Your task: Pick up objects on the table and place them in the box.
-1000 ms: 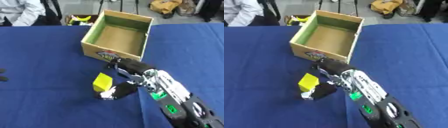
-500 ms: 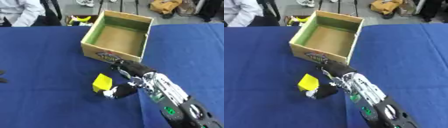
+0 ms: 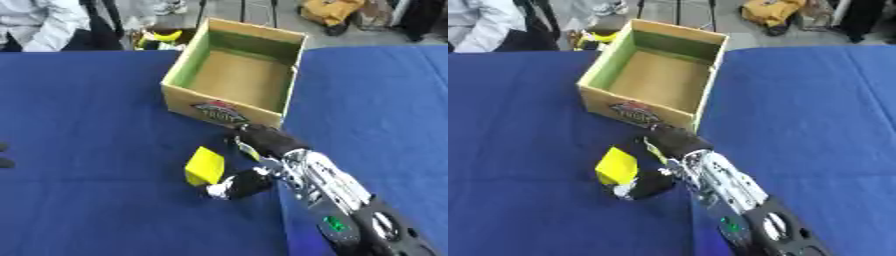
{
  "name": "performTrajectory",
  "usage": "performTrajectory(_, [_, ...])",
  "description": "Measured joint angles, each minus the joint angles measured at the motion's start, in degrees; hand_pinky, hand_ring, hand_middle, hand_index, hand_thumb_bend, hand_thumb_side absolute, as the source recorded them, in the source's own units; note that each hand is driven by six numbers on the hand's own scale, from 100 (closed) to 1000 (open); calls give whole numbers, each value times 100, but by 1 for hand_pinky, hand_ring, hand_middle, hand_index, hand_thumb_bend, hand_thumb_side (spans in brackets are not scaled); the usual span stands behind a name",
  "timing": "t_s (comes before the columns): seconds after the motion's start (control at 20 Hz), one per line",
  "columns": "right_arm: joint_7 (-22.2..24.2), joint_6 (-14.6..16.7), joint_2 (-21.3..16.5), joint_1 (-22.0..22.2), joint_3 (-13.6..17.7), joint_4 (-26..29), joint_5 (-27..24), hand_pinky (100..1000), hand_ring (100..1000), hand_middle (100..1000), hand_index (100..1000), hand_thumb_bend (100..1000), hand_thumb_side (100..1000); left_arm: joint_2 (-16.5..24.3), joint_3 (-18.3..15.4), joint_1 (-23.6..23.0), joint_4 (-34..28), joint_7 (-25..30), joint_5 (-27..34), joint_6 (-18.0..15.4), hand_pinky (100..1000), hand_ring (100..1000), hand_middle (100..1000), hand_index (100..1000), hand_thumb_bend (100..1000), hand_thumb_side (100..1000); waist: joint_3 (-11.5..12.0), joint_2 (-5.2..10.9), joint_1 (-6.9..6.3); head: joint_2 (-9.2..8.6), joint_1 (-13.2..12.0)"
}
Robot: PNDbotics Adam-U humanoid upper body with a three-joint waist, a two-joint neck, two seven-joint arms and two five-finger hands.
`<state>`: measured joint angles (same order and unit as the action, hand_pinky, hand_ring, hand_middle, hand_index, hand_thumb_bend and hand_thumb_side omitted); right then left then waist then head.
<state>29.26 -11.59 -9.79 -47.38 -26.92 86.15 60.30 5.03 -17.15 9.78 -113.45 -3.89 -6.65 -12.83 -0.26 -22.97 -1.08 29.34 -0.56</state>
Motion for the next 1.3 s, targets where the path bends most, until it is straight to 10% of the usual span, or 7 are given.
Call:
performTrajectory(0.6, [-422, 192, 112, 1, -170, -211, 481, 675, 853, 549, 754, 571, 767, -1, 26, 32, 0, 52, 0, 5, 474, 596, 624, 903, 157, 961, 30, -19, 7, -21, 23])
performTrajectory(1.3, [-808, 141, 239, 2, -202, -451, 591, 625, 810, 512, 721, 271, 717, -4, 35, 38, 0, 95, -5, 22, 466, 592, 622, 900, 158, 963, 65, -40, 14, -70, 59])
